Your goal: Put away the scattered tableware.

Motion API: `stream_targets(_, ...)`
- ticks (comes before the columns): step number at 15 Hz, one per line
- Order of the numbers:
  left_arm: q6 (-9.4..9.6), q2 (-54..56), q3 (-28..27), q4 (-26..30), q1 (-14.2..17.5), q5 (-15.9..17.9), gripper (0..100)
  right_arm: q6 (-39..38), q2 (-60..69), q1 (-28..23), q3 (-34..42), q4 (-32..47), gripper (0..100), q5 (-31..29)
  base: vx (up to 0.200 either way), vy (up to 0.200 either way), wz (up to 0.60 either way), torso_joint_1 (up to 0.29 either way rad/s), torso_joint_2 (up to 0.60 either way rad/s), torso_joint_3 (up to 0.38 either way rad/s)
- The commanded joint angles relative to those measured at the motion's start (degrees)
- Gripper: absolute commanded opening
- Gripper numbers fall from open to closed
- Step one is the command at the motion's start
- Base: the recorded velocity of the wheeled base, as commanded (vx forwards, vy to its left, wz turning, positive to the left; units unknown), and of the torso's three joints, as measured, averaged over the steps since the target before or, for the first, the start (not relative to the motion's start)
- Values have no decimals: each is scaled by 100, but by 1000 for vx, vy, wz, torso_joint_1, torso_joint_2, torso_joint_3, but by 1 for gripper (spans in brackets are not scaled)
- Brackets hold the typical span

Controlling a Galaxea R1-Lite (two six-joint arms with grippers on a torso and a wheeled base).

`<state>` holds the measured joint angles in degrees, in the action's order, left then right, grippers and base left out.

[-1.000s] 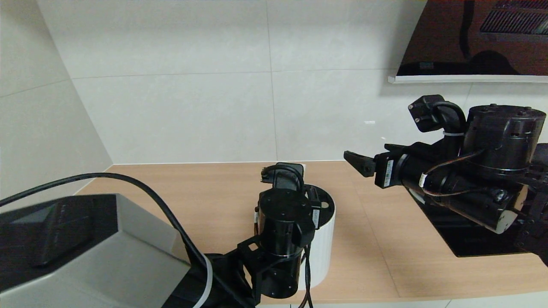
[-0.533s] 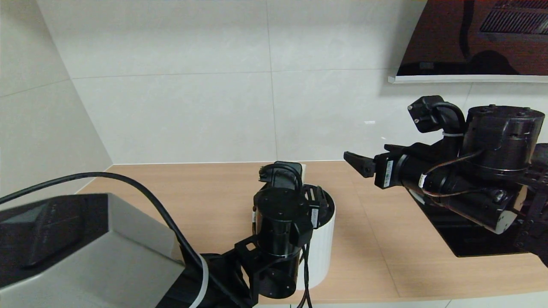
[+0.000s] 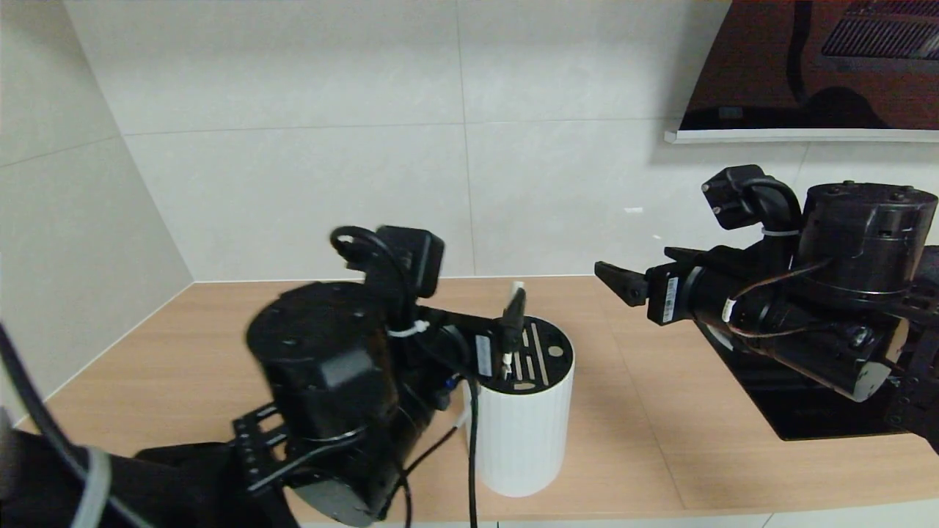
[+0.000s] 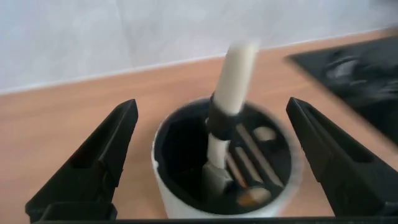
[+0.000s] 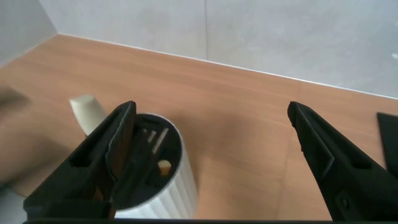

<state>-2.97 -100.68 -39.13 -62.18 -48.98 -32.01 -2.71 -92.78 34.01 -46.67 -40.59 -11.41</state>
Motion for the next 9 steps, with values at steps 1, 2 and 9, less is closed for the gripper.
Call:
stream_targets(1,245,1051,143,-22,495,134,100,121,23,-167,123,-1,100,-19,0,0,0,0,0,0)
stream_targets(2,297,1719,336,13,750,169,100,200,111,-422,193,-10,100,-63,0,0,0,0,0,0)
stream_targets(9,289,5419,1452,2448,2235,1039,100,209,2801,-1274,1511,34,100,-151,0,0,0,0,0,0)
